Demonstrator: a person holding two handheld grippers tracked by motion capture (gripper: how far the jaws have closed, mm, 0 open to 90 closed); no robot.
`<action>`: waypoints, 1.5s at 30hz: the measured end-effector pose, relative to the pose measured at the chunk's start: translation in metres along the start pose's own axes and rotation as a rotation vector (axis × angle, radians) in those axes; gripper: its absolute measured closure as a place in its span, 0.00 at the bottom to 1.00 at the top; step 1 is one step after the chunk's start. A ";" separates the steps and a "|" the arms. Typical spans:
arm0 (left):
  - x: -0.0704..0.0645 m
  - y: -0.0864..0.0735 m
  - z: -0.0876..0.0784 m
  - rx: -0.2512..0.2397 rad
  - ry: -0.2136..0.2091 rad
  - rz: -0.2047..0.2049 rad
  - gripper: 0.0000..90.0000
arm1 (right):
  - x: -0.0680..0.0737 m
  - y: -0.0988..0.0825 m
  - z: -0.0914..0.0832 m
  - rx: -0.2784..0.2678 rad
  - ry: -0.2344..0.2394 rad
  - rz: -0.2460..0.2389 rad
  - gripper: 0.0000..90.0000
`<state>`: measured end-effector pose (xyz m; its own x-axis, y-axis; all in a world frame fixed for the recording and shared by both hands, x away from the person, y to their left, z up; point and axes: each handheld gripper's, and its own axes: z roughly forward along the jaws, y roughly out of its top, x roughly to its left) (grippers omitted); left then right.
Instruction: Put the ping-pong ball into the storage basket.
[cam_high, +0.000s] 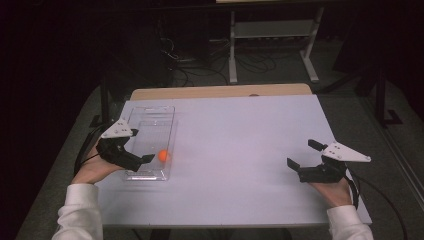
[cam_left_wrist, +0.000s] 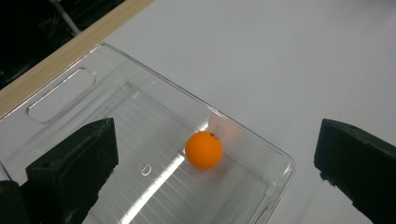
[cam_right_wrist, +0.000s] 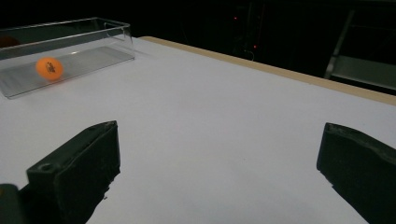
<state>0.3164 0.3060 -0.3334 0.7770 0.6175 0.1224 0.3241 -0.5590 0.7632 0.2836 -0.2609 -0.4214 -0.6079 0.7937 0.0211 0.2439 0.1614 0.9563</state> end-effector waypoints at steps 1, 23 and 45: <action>0.000 -0.002 -0.001 -0.011 0.003 -0.005 0.00 | 0.000 0.000 0.000 -0.001 0.000 0.001 0.00; -0.010 -0.037 -0.004 -0.165 0.057 -0.088 0.00 | 0.001 0.000 -0.001 -0.004 -0.006 -0.002 0.00; -0.014 -0.080 -0.013 -0.385 0.195 -0.231 0.00 | 0.002 -0.001 -0.001 -0.002 -0.005 0.002 0.00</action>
<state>0.2726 0.3495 -0.3875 0.5809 0.8139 0.0102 0.2246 -0.1724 0.9591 0.2818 -0.2601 -0.4217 -0.6038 0.7969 0.0214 0.2436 0.1589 0.9568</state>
